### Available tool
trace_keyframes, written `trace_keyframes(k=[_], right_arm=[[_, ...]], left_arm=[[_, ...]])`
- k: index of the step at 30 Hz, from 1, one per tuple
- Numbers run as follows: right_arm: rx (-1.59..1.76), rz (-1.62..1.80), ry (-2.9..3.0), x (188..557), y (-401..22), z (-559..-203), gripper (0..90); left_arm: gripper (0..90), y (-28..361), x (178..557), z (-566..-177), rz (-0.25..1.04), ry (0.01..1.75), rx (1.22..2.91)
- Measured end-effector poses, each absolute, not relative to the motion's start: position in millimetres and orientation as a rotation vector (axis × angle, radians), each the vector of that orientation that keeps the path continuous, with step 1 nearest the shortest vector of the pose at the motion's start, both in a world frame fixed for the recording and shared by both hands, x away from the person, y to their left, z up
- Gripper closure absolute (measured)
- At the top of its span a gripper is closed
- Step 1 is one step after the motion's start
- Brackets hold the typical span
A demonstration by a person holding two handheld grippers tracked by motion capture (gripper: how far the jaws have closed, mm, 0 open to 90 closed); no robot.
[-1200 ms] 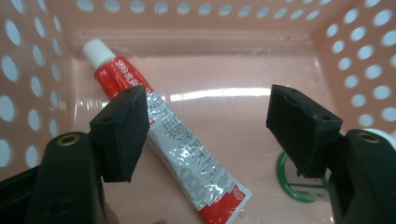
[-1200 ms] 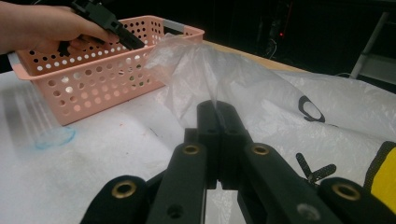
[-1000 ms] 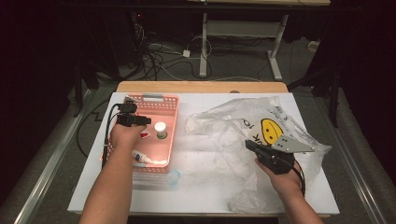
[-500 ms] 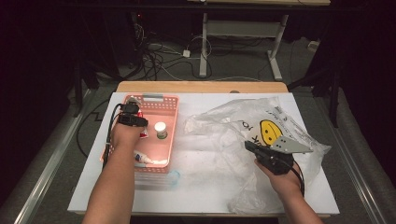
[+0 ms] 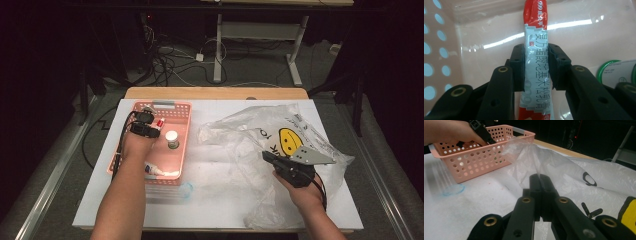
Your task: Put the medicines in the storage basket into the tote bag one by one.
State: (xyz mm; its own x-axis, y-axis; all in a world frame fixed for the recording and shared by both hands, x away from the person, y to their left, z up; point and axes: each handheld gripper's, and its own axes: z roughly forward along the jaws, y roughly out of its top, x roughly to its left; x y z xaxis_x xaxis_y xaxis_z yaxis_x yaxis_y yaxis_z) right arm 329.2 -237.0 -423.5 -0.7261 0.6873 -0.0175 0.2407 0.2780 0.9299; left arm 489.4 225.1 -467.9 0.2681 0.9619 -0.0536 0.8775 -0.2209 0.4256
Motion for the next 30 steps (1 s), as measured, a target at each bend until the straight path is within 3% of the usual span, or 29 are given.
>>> trace_keyframes(k=[4, 10, 30], right_arm=[[0.832, 1.437, 2.14, 330, -236, -424, 90.0], [0.833, 1.437, 2.139, 329, -237, -423, 90.0], [0.835, 1.438, 2.132, 328, -238, -423, 90.0]], left_arm=[[61.0, 225, 490, -469, 0.327, 1.663, 2.169], [67.1, 224, 489, -469, 0.321, 1.655, 2.176], [67.8, 228, 482, -453, 0.311, 1.607, 2.142]])
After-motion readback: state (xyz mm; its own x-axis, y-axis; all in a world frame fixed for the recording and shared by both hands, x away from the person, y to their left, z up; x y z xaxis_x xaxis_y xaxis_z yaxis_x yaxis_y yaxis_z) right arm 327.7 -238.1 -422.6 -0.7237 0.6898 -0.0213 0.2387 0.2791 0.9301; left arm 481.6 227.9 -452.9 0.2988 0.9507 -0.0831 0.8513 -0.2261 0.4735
